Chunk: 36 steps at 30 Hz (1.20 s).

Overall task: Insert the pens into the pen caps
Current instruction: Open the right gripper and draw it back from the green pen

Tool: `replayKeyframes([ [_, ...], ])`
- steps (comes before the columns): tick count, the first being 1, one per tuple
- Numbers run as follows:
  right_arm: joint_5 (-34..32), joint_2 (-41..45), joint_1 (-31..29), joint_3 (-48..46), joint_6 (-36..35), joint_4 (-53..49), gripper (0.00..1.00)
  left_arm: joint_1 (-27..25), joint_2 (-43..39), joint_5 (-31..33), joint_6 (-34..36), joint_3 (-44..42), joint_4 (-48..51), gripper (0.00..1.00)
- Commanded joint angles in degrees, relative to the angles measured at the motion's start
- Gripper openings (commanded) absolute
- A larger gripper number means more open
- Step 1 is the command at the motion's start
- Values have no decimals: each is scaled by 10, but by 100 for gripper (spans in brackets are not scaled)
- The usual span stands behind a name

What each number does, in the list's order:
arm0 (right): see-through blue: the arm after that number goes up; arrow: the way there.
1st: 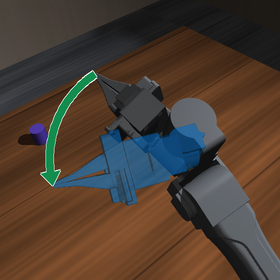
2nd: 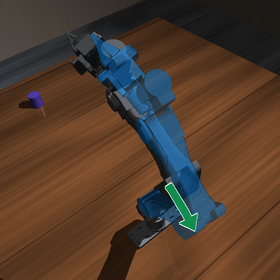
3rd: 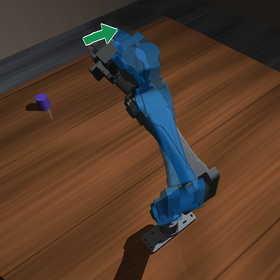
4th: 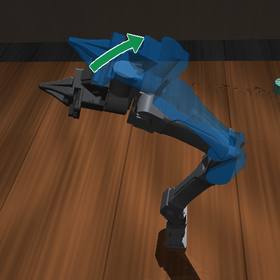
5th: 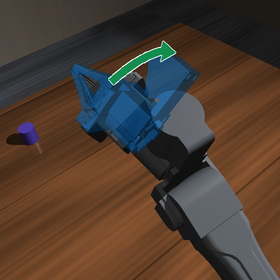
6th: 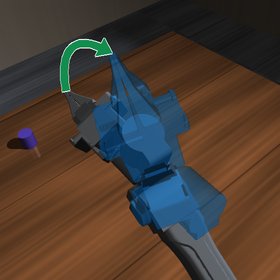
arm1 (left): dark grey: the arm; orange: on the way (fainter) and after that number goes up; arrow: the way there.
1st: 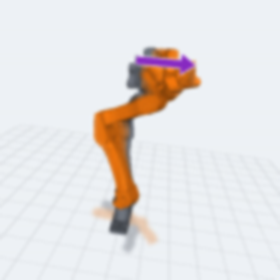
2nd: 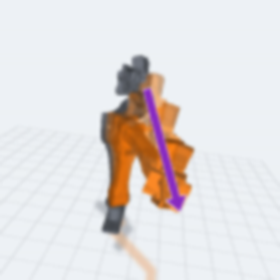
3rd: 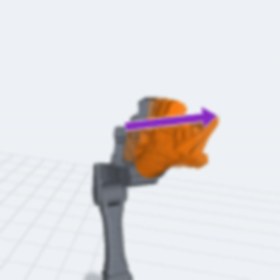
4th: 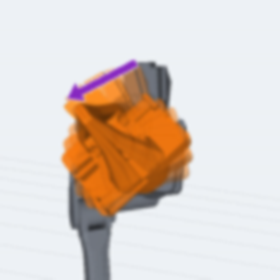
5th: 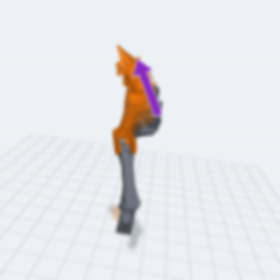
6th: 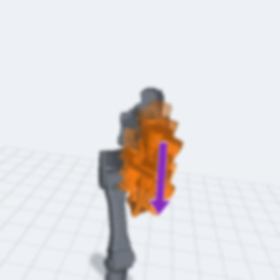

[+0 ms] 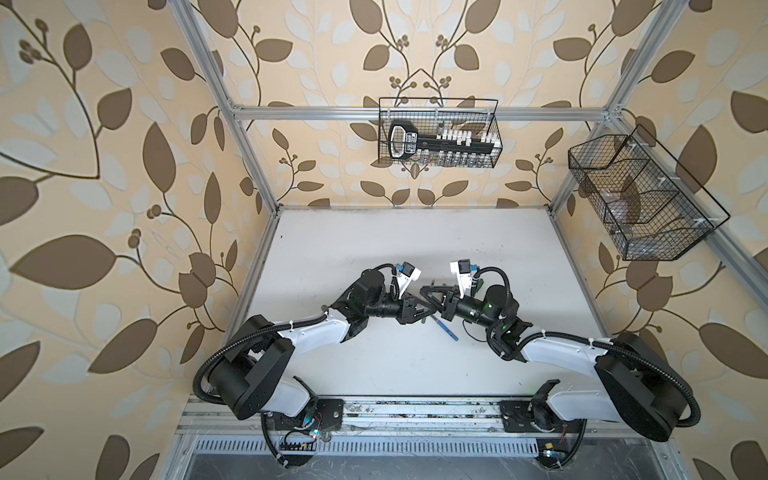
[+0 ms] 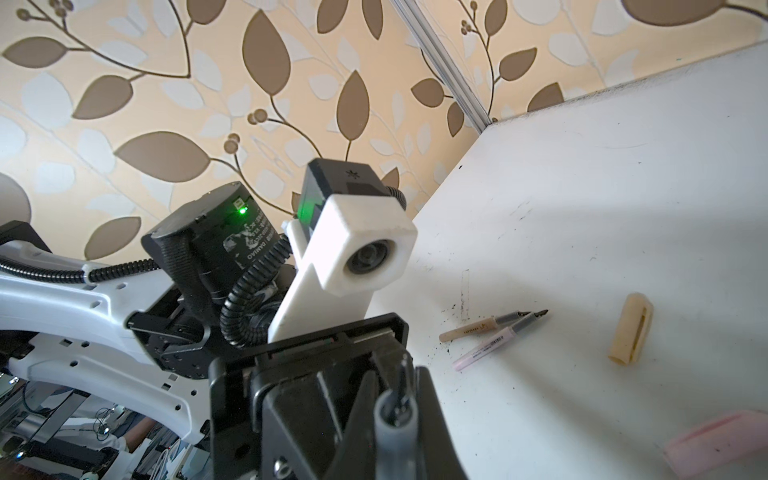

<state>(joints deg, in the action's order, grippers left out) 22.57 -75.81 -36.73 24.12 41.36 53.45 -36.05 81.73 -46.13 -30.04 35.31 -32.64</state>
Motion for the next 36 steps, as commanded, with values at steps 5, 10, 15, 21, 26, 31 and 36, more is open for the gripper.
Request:
replayKeyframes([
  [5, -58, 28, 3, -25, 2, 43, 0, -2, -18, -11, 19, 16, 2, 27],
  [10, -74, 36, 4, -36, 2, 53, 0, -3, -19, -12, 23, 19, 8, 26],
  [15, -77, 26, -1, -39, 8, 75, 0, -3, -18, -14, 20, 20, 7, 31],
  [21, -77, 5, -10, -35, 11, 91, 0, -3, -18, -14, 17, 19, 3, 33],
  [26, -77, -5, -15, -34, 10, 97, 0, -3, -20, -13, 14, 18, 3, 33],
  [31, -84, -12, -20, -38, 9, 106, 0, -2, -20, -12, 14, 18, 2, 29],
  [36, -86, -20, -22, -38, 12, 119, 0, -3, -18, -16, 15, 18, -1, 9],
])
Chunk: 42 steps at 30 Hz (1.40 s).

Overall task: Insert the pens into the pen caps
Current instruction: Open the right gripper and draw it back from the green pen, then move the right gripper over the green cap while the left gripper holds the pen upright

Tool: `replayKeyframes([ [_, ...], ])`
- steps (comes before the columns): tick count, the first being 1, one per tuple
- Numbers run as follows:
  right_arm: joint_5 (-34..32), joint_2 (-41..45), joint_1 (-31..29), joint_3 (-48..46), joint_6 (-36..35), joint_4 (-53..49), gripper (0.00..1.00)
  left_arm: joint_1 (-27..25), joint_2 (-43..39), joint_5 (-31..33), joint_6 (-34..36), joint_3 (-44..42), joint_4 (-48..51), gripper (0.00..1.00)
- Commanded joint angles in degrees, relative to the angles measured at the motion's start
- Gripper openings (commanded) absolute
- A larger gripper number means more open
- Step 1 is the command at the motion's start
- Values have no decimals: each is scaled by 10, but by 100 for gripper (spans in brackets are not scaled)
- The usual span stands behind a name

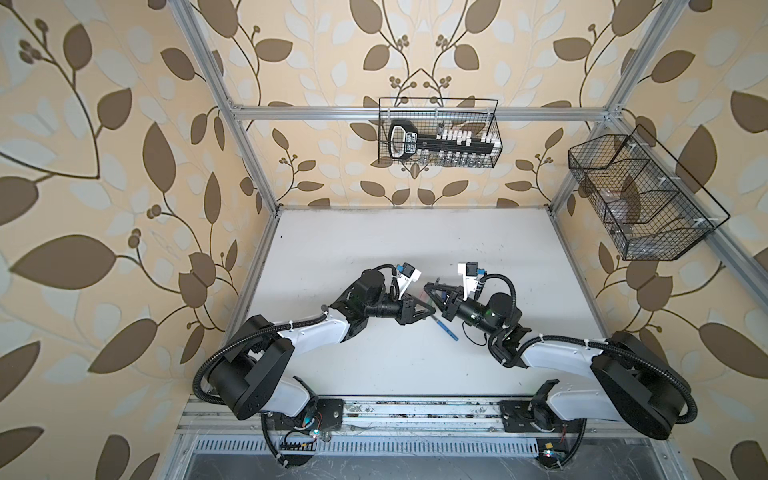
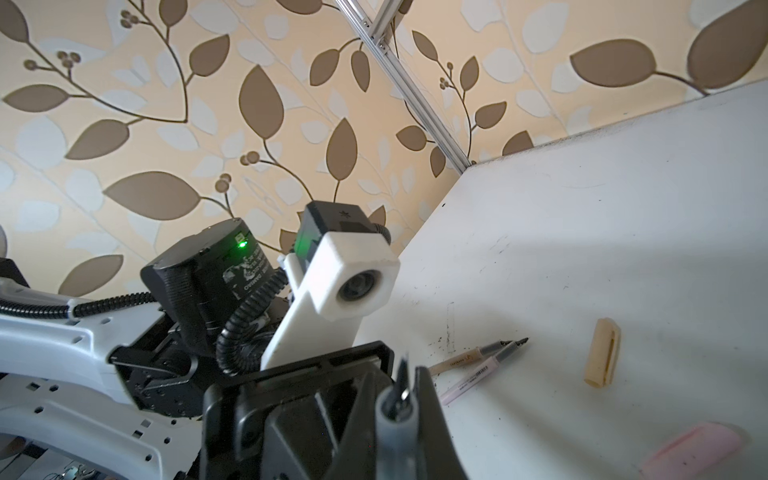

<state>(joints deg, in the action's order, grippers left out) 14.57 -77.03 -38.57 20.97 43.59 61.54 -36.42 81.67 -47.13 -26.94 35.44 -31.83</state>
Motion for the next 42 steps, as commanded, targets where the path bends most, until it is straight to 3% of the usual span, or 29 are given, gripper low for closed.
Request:
replayKeyframes([
  [1, -5, -9, -4, -7, -10, 40, 0, 1, -16, -6, -16, 17, -9, 5],
  [5, 0, -6, -3, -7, -10, 34, 0, 1, -18, 5, -7, 18, 2, 0],
  [6, 2, 0, -2, -7, -13, 25, 6, 1, -19, 10, 1, 19, 14, 0],
  [7, 2, 17, 1, -8, -15, 4, 22, 1, -22, 18, 12, 23, 33, 0],
  [8, 3, 31, 6, -6, -18, -19, 29, 1, -25, 30, 26, 26, 55, 0],
  [11, -16, 124, 34, 49, -56, -284, 31, 1, -37, 87, 76, 41, 140, 0],
  [14, -137, 170, 62, 173, -127, -655, 32, 0, -51, 141, 120, 57, 216, 0],
  [16, -144, 173, 103, 217, -148, -771, 34, 0, -60, 161, 140, 58, 243, 0],
  [19, -118, 168, 184, 234, -172, -847, 36, -4, -71, 188, 160, 51, 249, 0],
  [23, -127, 114, 251, 240, -212, -888, 39, -22, -64, 206, 176, 55, 256, 0],
  [30, -150, -20, 268, 282, -255, -881, 44, -62, -50, 222, 192, 68, 262, 0],
  [42, -106, -191, 285, 354, -275, -824, 48, -85, -44, 236, 197, 70, 257, 0],
])
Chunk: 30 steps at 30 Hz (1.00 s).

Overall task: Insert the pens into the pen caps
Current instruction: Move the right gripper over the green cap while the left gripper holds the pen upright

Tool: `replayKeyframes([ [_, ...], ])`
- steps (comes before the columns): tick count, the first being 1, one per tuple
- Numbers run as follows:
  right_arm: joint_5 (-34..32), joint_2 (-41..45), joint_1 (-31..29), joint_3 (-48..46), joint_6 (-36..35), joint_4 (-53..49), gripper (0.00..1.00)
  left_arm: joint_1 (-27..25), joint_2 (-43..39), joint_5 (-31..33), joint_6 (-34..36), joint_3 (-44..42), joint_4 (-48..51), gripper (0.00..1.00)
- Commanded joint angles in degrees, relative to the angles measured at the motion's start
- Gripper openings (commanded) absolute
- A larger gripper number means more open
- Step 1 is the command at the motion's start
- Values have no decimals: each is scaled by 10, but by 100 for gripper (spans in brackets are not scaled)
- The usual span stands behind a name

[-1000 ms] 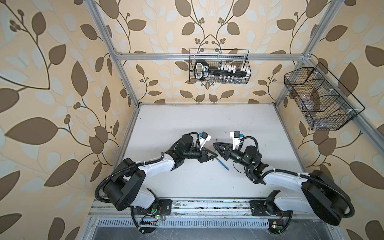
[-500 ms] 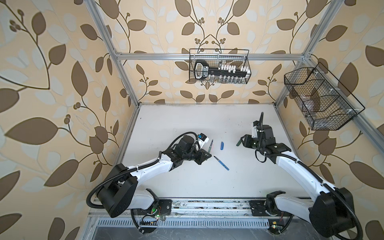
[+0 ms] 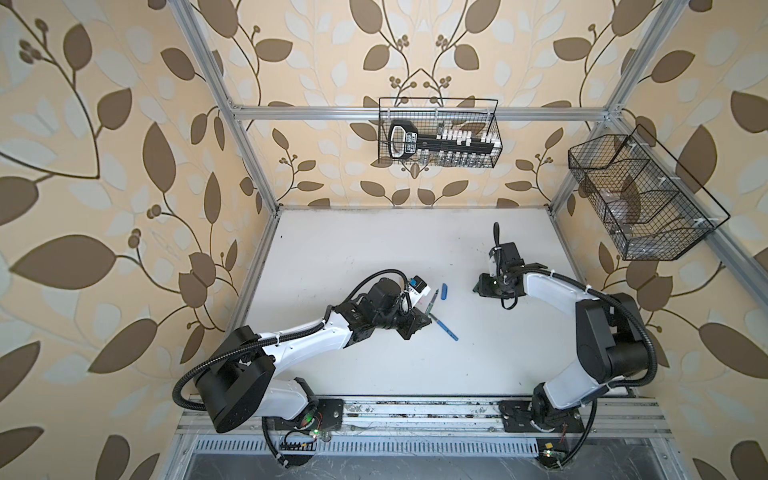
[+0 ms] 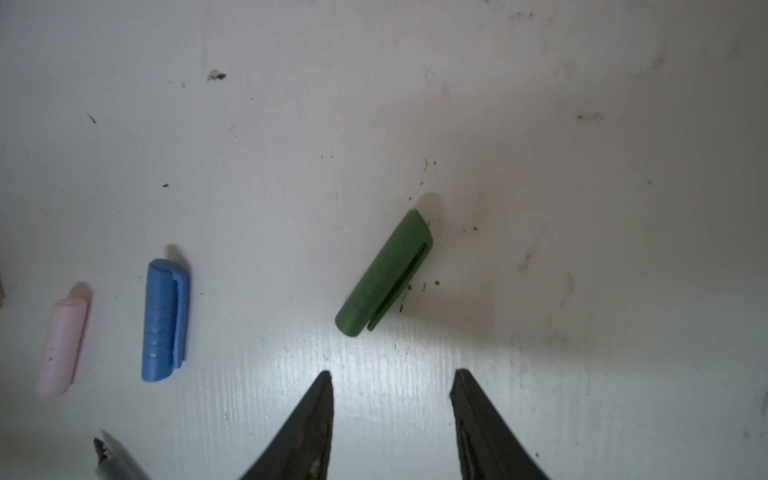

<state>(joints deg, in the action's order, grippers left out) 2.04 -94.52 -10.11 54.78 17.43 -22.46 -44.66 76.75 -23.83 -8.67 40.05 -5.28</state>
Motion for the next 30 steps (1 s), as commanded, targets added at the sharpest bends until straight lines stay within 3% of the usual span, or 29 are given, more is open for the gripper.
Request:
replayKeyframes([
  [1, 21, -25, 1, 17, -12, 22, 48, -3, 7, 2, 14, 26, -6, 0],
  [14, 34, -101, -9, 59, -23, 39, 48, -3, 9, 10, 17, 27, -4, 0],
  [30, -74, -200, -40, 211, -112, -150, 40, -3, 19, 2, 19, 32, 0, 0],
])
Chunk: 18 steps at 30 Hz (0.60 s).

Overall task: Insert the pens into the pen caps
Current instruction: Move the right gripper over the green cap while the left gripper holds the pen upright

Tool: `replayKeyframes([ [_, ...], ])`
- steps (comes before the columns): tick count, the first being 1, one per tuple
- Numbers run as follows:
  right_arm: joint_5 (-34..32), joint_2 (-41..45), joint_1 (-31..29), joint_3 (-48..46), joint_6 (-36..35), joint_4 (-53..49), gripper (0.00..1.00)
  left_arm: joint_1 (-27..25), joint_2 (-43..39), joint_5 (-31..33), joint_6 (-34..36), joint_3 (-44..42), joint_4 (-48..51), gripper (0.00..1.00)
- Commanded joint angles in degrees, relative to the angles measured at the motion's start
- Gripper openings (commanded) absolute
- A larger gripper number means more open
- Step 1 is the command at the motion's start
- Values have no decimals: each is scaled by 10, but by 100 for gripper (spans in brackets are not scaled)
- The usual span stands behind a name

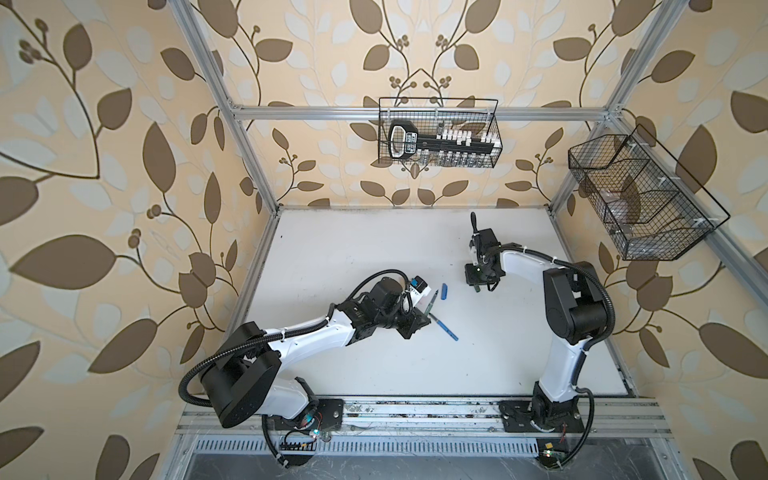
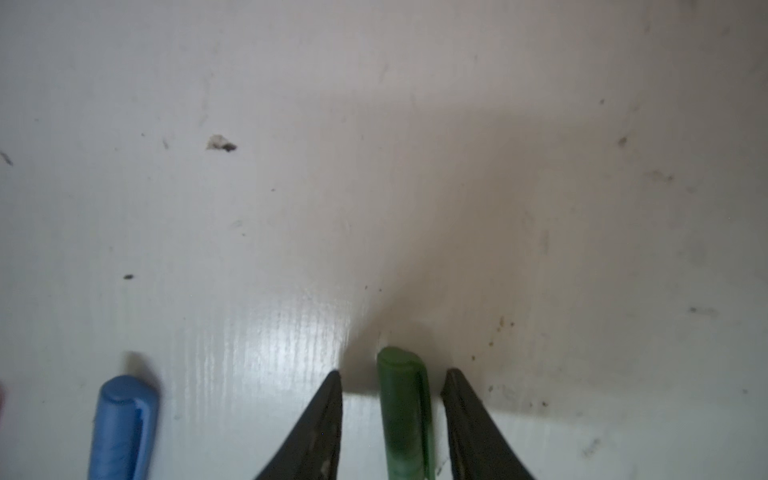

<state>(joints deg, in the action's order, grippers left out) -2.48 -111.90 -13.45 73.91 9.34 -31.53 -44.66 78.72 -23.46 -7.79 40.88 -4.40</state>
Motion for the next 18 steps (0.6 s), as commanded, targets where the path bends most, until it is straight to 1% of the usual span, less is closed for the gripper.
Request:
replayKeyframes([
  [1, -31, -31, -7, 24, -32, -62, 39, -3, -2, -2, 10, 24, -9, 0],
  [6, -30, -38, -7, 26, -35, -70, 34, -3, -7, 1, 10, 21, -10, 0],
  [10, -31, -42, -8, 23, -41, -80, 32, -3, -5, -1, 9, 21, -11, 0],
  [18, -45, -40, -16, 18, -41, -78, 23, -3, -2, -4, 8, 22, -15, 0],
])
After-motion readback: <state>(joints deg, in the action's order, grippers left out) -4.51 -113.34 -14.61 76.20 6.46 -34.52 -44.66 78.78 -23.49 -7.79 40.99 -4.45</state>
